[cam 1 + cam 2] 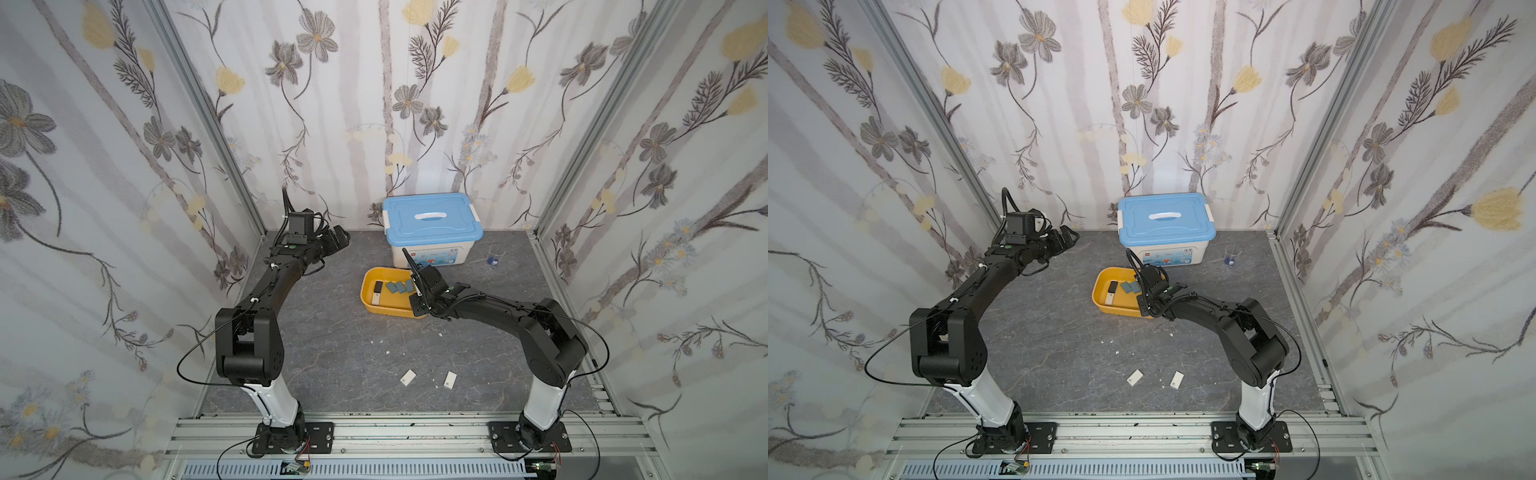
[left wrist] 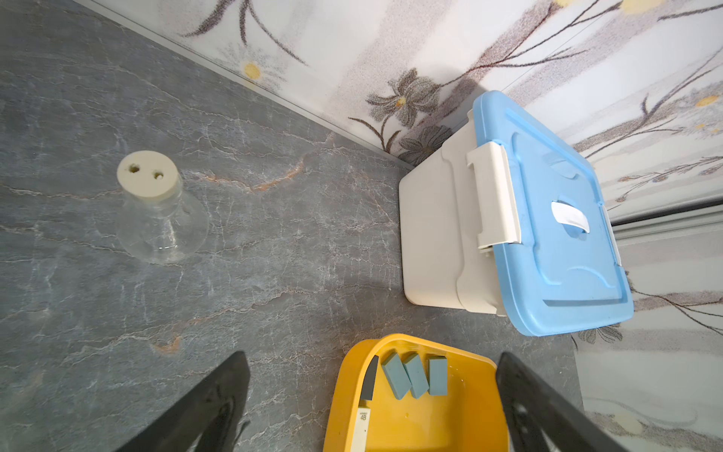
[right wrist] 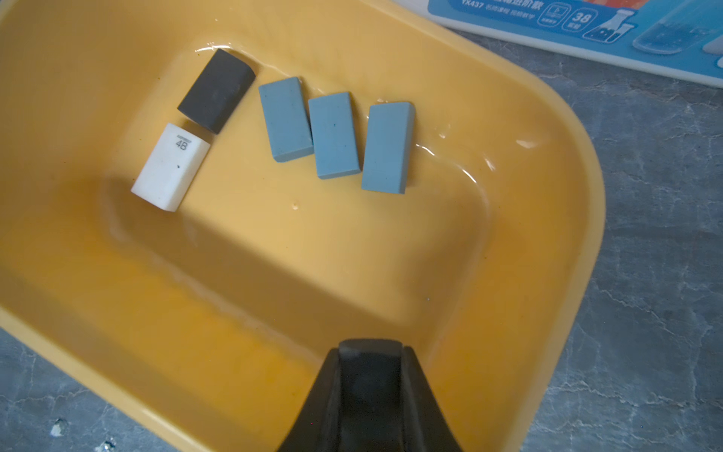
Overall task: Put the eraser in the storage box
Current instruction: Place the eraser in the storage box.
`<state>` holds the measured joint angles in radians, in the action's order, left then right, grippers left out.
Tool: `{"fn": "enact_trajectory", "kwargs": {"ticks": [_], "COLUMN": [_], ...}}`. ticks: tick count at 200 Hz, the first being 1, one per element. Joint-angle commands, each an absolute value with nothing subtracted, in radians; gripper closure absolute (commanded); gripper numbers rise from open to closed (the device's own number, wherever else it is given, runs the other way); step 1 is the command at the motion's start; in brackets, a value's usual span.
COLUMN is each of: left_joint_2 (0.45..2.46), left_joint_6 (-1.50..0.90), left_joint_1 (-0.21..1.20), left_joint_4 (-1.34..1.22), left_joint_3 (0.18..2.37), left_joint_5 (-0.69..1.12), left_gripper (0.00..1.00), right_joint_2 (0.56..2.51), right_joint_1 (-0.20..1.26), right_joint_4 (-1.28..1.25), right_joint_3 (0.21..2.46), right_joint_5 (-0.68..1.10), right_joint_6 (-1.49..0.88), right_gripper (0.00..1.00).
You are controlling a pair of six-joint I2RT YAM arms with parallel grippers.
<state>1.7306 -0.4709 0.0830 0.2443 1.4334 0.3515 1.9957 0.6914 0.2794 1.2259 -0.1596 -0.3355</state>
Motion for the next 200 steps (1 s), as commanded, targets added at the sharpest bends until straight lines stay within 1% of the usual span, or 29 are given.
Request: {"fn": "enact_trajectory", "kwargs": {"ticks": [1, 62, 138, 200], "left_joint_2": [1.718, 1.717, 1.714, 1.723], "left_joint_6": [-0.460, -0.462, -0.462, -0.462], "left_joint_1": [0.081, 0.080, 0.078, 0.077], "left_joint_4": [0.236, 0.231, 0.230, 0.232], "left_joint_3": [1.425, 1.420, 1.421, 1.424], "left_joint_5": [0.347, 0.350, 0.350, 0.351], "left_gripper": [0.00, 0.00, 0.00, 0.00], "right_joint_2": [1.975, 1.956, 2.083, 2.165], "right_joint_1": [0.696, 0.695, 0.644, 0.608], "right_joint_4": [0.255, 0.258, 0.248, 0.249], "right_joint_3": [1.214, 1.200, 1.352, 1.412], "right_joint_5": [-0.167, -0.192, -0.235, -0.224], "right_joint_6": [-0.341, -0.345, -0.327, -0.319], "right_gripper": [0.77, 0.77, 0.77, 0.76]}}
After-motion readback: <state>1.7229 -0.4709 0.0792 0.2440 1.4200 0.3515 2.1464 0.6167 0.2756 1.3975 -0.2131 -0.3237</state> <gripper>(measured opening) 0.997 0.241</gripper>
